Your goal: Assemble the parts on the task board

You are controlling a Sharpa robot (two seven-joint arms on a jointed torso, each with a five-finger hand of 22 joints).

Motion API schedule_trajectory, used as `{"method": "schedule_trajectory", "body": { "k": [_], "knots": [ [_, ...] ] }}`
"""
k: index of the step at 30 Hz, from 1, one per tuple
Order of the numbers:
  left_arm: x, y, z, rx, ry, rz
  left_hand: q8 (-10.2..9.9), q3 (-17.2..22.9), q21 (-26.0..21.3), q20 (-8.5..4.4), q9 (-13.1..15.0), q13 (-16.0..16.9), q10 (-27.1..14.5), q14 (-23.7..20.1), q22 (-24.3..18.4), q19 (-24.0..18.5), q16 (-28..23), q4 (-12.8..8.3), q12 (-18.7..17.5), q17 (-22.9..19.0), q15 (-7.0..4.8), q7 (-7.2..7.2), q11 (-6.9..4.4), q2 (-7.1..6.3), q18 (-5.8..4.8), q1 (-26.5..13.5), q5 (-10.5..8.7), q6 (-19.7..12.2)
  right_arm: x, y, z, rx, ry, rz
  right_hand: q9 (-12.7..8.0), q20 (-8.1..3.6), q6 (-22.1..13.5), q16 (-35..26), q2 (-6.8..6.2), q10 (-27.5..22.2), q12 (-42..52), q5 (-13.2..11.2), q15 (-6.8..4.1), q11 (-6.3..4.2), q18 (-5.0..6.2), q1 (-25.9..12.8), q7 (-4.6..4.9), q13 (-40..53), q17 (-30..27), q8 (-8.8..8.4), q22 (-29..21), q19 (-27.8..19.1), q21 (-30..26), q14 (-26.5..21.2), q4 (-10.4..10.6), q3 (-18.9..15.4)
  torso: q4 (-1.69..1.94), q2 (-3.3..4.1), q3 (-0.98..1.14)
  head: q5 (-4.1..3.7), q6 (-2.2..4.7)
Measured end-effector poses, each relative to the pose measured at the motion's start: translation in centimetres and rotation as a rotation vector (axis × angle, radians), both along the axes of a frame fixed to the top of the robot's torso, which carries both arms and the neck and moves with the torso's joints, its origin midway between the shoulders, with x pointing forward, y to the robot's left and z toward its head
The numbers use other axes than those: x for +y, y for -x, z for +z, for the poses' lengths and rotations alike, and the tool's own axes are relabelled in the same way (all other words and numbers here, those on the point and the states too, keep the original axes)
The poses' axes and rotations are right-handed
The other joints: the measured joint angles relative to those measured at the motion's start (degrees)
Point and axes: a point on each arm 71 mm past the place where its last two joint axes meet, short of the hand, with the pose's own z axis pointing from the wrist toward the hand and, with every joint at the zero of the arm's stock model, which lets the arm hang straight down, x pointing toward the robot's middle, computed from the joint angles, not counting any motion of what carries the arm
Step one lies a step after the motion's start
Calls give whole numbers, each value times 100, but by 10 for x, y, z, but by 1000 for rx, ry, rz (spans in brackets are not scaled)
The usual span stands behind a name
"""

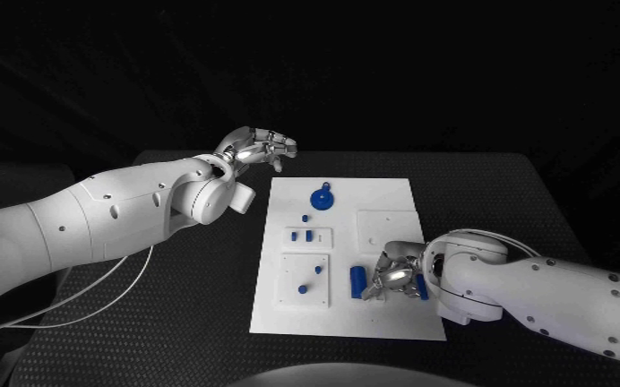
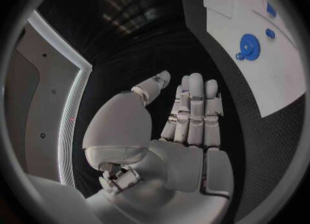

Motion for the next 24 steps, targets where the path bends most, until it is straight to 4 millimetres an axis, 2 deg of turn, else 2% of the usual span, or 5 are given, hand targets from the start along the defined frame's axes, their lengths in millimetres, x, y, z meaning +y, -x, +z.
{"method": "schedule_trajectory", "body": {
  "k": [4, 8, 12, 16, 24],
  "knots": [
    [0, 0, 0, 0, 0, 0, 0, 0, 0, 0, 0, 0, 0, 0, 0, 0, 0, 0, 0, 4, 0, 0, 0, 0, 1, 0, 0, 0, 1, -1, 0, -9, 4, 4, 10, 0, 0, 0, 10, 2, 0, 0, 1, -2, 0, 10, 0, 7, 0, 0, 0, 0, 0, 0, 0, 0, 0, 1, 1, 3, 1],
    [0, 0, 0, 1, 0, 0, 0, 0, 0, 8, -1, 0, 0, 0, 0, -8, 0, 0, 0, 4, 0, 0, 0, 0, 2, 0, 0, 0, 4, -3, 1, -39, 18, 21, 43, 0, 1, 0, 158, 20, 0, 0, 3, -20, 0, 158, -2, 14, 0, 26, 0, 0, 0, 3, -10, 10, 0, 1, -1, 3, 1],
    [0, 0, 0, 1, 0, -1, 0, 0, 0, 8, -1, 0, 0, 0, 5, -8, 0, 0, 0, 3, 0, 0, -1, 0, 2, 0, 0, 0, 6, -5, 2, -85, 43, 39, 31, 0, 1, 0, 368, 20, 0, 0, 9, -20, 0, 368, -2, 20, 0, 15, 0, 0, 0, 9, -111, 111, 0, 1, 0, -1, -4],
    [0, 0, 0, 1, 0, -1, 0, 0, 0, 8, -1, 0, 1, 0, 5, -9, 0, 0, 0, 3, 0, 0, -1, 0, 3, 0, 0, 0, 9, -7, 3, -123, 61, 57, 77, 0, 10, 0, 493, 21, 0, 0, 9, -20, 1, 462, -11, 20, 0, 61, 0, 0, 0, 9, -183, 150, 0, 1, -3, -7, -8],
    [0, 0, 0, 2, 0, 0, 0, 0, 0, 9, 4, 0, 1, 0, 4, -9, 0, 0, 0, 8, 0, 0, -1, 0, 3, 0, 0, 0, 10, -7, 4, -160, 73, 68, 78, 0, 20, 0, 564, 22, -22, 0, 10, -19, 1, 408, -21, 19, 0, 28, 1, 0, 0, 10, -200, 167, 3, 1, -3, -14, -13]
  ]
}}
